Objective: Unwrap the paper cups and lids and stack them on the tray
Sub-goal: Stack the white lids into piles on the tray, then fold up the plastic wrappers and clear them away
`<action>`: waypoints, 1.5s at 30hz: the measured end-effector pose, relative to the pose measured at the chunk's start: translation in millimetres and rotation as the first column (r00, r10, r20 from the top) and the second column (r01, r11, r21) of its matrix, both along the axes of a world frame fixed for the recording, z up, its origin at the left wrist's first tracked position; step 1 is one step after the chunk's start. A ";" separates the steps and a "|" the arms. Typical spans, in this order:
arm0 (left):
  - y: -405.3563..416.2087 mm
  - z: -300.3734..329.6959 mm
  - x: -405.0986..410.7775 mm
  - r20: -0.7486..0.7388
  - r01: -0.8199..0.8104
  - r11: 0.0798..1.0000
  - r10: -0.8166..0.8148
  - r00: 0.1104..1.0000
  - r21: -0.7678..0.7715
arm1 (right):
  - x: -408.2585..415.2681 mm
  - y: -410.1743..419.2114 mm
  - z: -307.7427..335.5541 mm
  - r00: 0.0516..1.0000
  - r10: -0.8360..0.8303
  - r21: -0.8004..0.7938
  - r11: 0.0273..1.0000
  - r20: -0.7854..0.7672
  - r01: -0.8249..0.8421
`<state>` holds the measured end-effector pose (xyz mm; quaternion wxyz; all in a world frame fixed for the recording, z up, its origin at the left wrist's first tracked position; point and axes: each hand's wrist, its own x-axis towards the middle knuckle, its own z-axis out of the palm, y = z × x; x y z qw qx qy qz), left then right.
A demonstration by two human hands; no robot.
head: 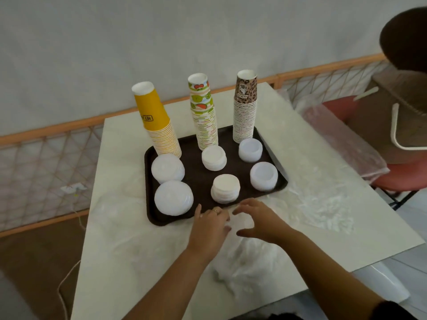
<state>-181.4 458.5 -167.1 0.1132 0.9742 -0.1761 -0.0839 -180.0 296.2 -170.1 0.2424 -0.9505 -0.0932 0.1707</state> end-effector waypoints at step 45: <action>-109.8 170.3 -19.4 -0.081 -0.123 0.108 0.331 0.940 -0.986 | -1.0 -114.4 173.4 0.980 0.027 0.703 0.692 0.199 -0.162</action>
